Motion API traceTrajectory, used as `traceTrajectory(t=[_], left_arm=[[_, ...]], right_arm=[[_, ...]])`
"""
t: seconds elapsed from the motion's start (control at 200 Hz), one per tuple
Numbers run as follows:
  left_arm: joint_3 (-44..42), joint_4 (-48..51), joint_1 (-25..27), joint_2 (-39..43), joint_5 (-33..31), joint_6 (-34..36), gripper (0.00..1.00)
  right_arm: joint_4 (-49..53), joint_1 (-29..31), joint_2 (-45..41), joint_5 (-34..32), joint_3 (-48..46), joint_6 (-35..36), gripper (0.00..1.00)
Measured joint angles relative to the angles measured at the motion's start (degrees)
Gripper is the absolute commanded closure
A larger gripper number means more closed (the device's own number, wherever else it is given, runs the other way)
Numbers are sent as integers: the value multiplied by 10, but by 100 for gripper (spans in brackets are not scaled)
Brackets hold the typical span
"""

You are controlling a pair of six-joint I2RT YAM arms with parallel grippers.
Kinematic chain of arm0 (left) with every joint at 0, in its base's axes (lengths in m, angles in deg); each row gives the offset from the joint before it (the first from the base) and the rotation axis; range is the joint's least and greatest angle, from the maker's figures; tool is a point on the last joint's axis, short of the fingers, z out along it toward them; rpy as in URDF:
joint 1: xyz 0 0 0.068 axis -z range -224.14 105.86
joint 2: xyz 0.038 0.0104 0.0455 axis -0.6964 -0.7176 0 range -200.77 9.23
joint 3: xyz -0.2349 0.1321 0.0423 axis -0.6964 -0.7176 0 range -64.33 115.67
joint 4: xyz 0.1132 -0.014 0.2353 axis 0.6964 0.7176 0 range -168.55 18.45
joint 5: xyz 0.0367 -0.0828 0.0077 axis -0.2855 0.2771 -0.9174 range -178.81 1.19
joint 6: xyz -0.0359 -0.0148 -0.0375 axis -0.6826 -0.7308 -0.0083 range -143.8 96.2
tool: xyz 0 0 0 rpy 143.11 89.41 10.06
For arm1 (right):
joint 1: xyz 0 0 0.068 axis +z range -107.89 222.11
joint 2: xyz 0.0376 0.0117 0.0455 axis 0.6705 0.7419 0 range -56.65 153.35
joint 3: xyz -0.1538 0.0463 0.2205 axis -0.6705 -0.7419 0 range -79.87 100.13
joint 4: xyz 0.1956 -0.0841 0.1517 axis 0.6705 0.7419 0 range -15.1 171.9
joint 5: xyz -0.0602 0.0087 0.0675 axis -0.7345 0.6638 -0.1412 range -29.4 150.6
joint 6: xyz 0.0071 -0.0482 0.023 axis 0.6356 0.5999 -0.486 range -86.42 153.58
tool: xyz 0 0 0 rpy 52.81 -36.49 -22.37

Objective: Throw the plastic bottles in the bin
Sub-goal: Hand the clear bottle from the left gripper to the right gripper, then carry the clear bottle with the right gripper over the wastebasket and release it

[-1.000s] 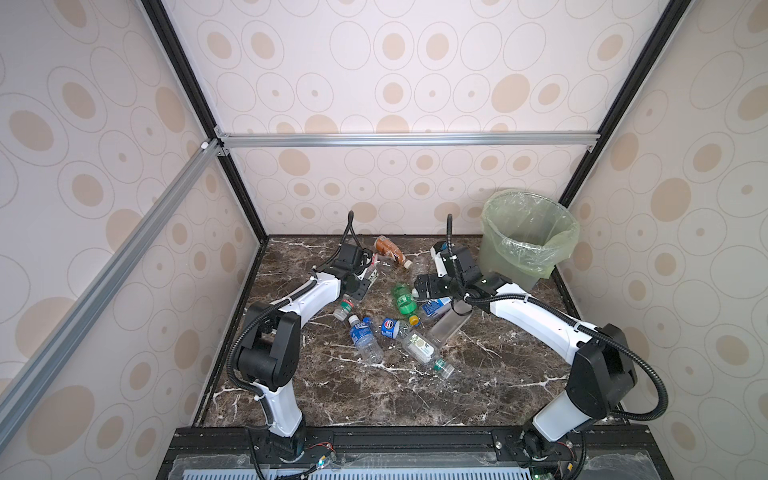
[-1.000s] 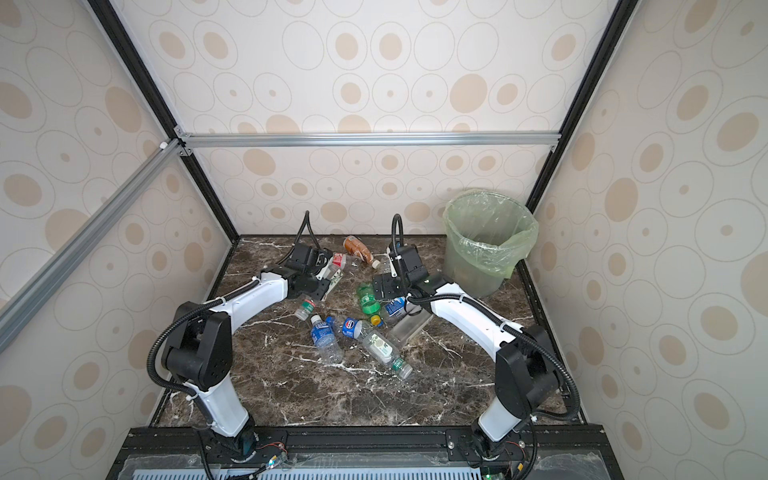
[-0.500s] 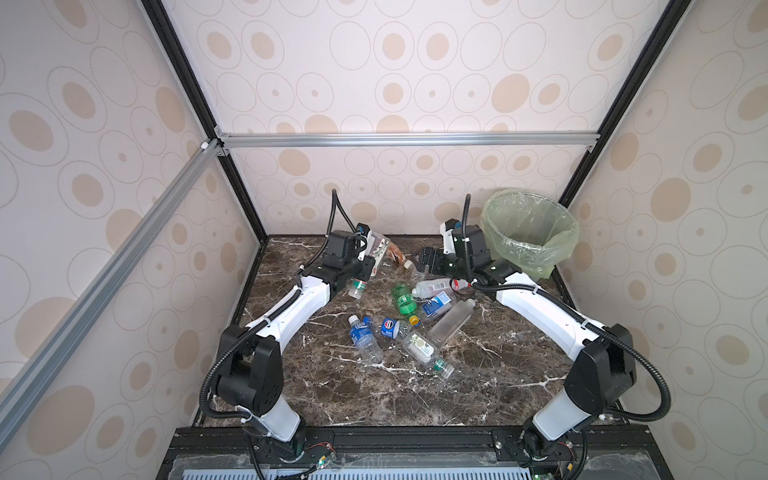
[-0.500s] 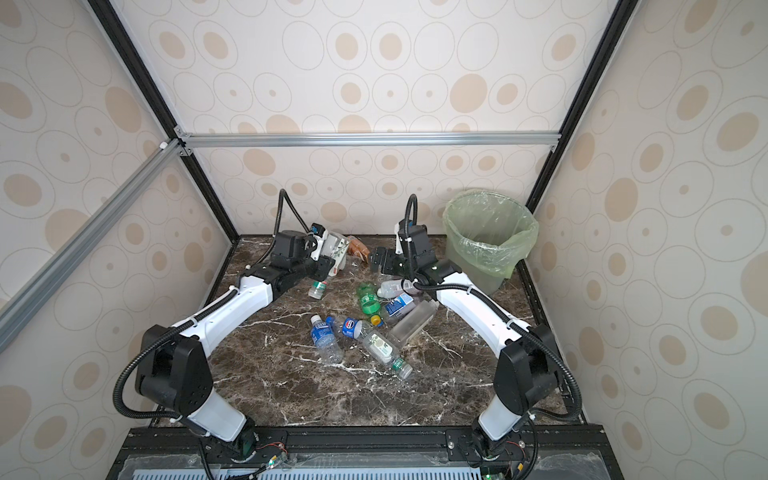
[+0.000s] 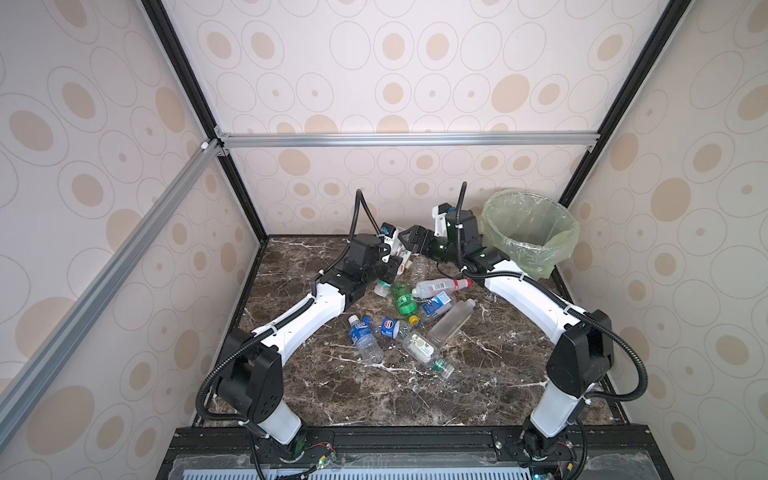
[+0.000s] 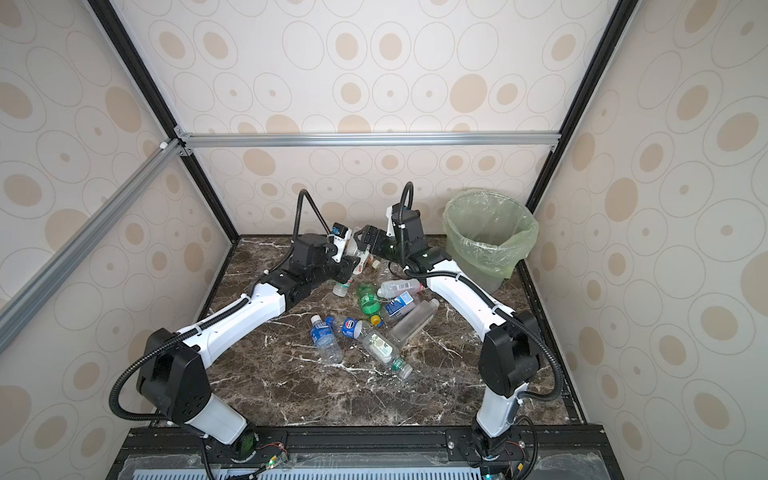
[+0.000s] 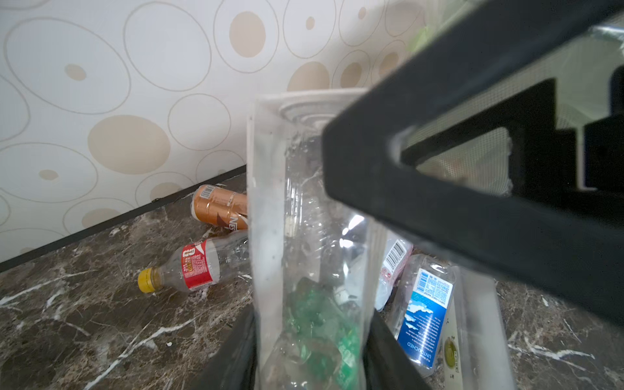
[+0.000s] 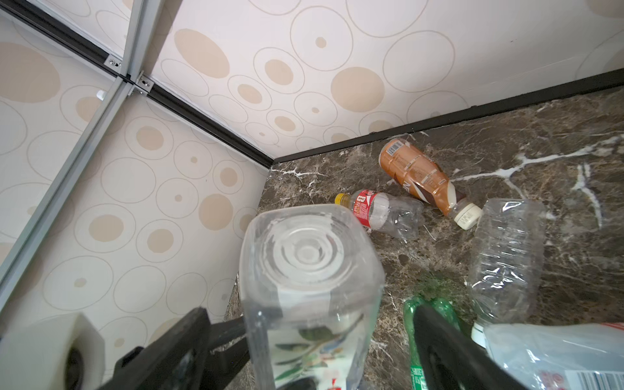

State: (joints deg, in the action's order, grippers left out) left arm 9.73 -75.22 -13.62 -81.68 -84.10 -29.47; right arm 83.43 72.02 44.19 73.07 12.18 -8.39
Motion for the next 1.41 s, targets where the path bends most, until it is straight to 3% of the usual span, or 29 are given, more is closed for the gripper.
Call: traceTrajectory(t=[0.365,0.49,0.71,0.975,1.02,1.085,1.405], left_arm=[[-2,-15,19,2,-3,-10,54],[-12,-16,23,9,-5,-13,51],[-23,-21,23,22,-11,-21,39],[-33,-21,26,43,-13,-21,24],[-38,-21,26,50,-13,-23,18],[-47,-21,26,58,-14,-23,1],[-60,-24,29,82,-9,-25,1]], right_arm=[[-13,0,38,17,22,-23,21],[-16,0,49,25,29,-27,34],[-19,1,51,32,30,-32,56],[-16,-4,51,5,30,-15,60],[-14,-6,51,1,30,-9,61],[-10,-11,51,-6,29,0,61],[50,-52,10,-66,28,91,61]])
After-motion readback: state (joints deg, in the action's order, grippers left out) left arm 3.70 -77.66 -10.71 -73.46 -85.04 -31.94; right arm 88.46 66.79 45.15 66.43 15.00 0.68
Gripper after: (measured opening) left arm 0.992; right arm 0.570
